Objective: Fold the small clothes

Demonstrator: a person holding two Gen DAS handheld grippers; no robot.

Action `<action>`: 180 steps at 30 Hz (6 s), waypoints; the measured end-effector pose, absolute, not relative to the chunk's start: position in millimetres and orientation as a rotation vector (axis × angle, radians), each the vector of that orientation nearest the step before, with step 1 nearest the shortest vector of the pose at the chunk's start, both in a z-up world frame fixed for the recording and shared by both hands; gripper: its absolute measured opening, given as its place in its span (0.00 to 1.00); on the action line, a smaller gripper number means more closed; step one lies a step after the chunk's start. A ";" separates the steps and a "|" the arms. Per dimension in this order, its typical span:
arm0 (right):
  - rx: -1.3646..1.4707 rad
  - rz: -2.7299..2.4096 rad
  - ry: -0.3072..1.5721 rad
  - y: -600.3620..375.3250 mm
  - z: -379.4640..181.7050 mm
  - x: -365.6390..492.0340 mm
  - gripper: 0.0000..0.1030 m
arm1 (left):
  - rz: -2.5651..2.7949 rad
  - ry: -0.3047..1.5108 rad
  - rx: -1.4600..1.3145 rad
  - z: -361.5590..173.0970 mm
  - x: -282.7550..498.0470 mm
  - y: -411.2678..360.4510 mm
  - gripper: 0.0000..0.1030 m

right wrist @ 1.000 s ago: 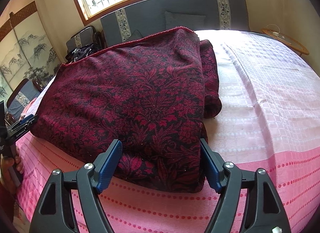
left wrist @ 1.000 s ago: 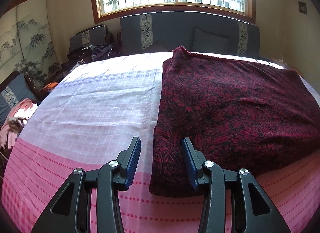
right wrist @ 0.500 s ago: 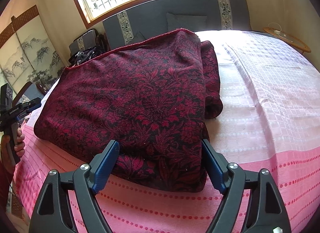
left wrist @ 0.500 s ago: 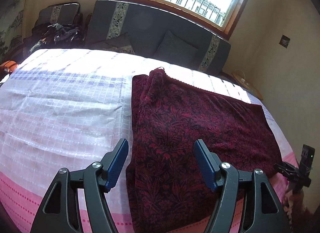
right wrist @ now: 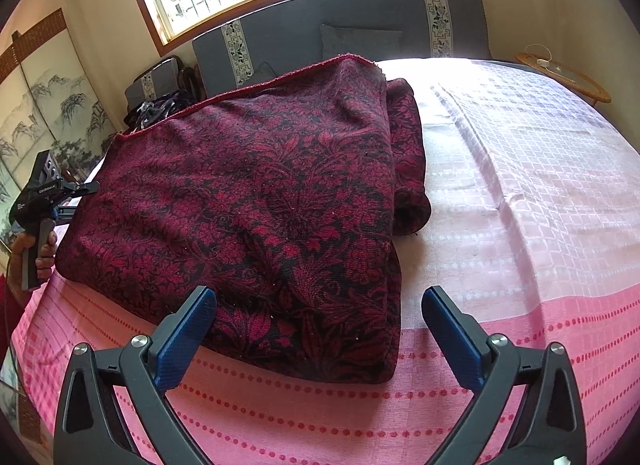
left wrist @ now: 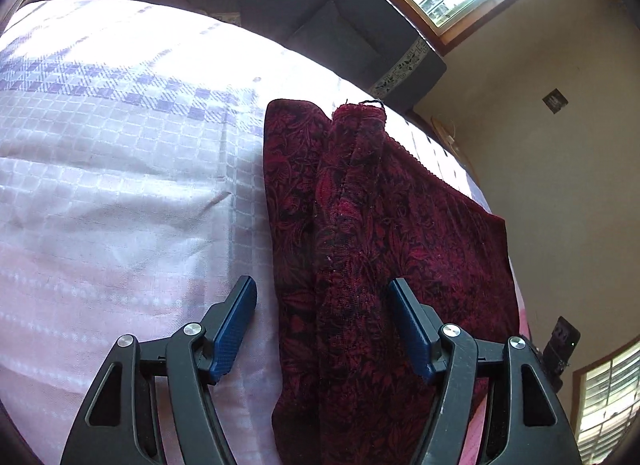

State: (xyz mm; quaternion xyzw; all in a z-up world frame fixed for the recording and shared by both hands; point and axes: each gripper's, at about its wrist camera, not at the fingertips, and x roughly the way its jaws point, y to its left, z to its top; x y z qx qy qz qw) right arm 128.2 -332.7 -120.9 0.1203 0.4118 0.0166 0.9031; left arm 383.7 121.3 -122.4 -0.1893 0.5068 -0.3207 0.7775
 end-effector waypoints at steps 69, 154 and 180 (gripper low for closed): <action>0.894 0.391 0.982 -292.2 -150.6 356.2 0.03 | -0.750 1.165 -0.327 32.6 360.4 -27.6 0.21; 0.760 0.107 0.835 -443.8 -104.6 155.3 0.63 | -0.991 0.782 -0.425 -103.7 215.7 -106.0 0.59; 0.786 0.223 0.692 -439.8 -123.6 186.7 0.25 | -0.946 0.771 -0.538 -115.5 201.9 -81.3 0.60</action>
